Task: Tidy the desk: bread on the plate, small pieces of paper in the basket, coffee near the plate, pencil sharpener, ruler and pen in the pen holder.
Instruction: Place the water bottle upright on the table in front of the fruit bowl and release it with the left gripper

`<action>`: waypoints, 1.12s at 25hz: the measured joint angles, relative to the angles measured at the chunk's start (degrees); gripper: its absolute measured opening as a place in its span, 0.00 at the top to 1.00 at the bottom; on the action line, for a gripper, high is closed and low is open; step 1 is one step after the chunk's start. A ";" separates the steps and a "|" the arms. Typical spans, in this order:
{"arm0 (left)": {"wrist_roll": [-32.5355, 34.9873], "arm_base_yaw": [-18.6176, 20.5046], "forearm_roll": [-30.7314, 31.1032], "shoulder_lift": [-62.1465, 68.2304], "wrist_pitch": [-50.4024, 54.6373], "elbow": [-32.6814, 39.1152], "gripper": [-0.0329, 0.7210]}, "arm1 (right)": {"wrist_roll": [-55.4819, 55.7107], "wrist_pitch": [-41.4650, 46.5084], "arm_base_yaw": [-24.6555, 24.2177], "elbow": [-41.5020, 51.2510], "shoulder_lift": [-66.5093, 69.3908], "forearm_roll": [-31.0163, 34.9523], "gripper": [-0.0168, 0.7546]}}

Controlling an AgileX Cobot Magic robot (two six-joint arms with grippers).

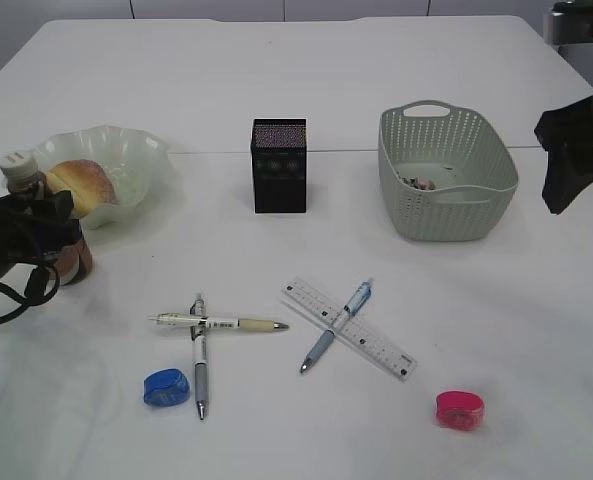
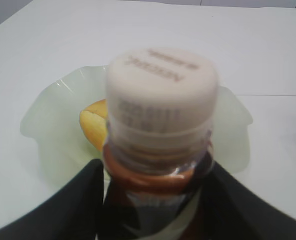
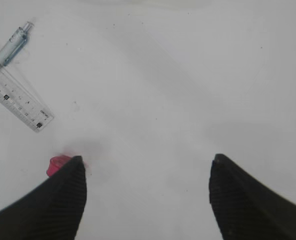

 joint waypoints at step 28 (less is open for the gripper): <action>-5.81 0.00 2.76 -5.01 -1.13 -0.12 0.11 | 0.00 0.00 0.00 0.00 0.00 0.00 0.25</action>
